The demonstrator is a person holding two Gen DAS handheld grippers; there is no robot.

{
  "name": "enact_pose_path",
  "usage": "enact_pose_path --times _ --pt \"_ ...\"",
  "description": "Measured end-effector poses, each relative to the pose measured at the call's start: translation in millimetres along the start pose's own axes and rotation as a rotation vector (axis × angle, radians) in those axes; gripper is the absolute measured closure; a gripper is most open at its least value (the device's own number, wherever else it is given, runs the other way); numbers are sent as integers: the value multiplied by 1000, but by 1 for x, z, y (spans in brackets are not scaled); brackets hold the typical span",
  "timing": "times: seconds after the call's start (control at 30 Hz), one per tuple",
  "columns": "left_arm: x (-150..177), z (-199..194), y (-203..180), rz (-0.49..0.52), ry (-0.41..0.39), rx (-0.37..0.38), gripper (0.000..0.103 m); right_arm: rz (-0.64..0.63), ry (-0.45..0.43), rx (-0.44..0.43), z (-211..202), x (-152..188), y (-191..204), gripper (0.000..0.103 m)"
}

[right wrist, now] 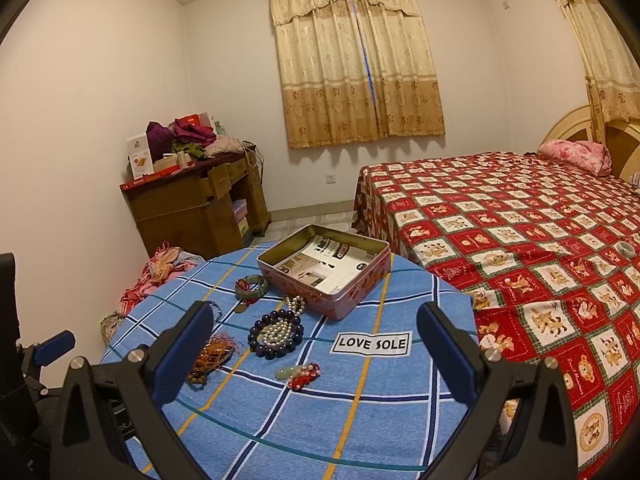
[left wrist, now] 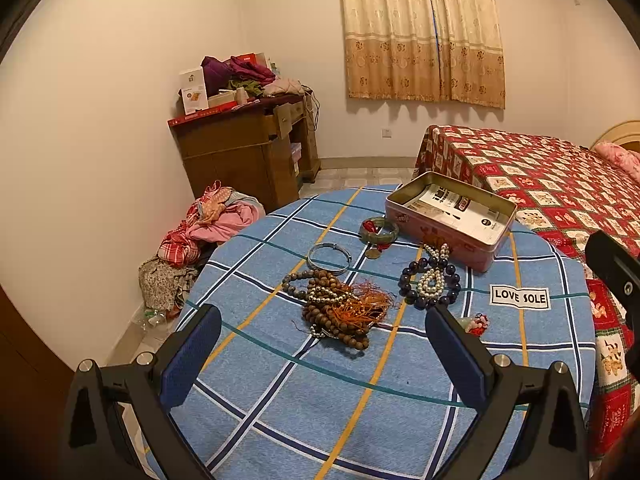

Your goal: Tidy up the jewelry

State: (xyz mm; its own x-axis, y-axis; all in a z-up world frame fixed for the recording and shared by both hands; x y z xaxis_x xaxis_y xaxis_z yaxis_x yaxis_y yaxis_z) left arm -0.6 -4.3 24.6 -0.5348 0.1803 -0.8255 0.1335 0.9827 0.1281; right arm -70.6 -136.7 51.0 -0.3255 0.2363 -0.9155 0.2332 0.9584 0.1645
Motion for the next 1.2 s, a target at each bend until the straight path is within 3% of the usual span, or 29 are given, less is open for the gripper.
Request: enact_pose_path --times 0.87,1.2 --pt "3 11 5 -4 32 -3 1 10 33 -2 7 2 -1 0" --pt "14 35 10 -15 106 42 1 18 78 -1 23 8 -5 0"
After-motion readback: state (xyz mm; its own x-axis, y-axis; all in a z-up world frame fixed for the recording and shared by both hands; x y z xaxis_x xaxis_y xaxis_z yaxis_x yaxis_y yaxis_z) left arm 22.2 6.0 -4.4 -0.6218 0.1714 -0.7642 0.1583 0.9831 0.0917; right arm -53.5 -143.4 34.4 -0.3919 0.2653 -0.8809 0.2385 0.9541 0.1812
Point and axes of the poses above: each gripper's, at about its wrist camera, not at the fingertips, and z roughly the way its jaws point, y to its left, x to its underside, the point moved 2 cm from there along z, roughly the way its jaws point, and after that the axes turned 2 degrees about z, right-handed, at the moved point
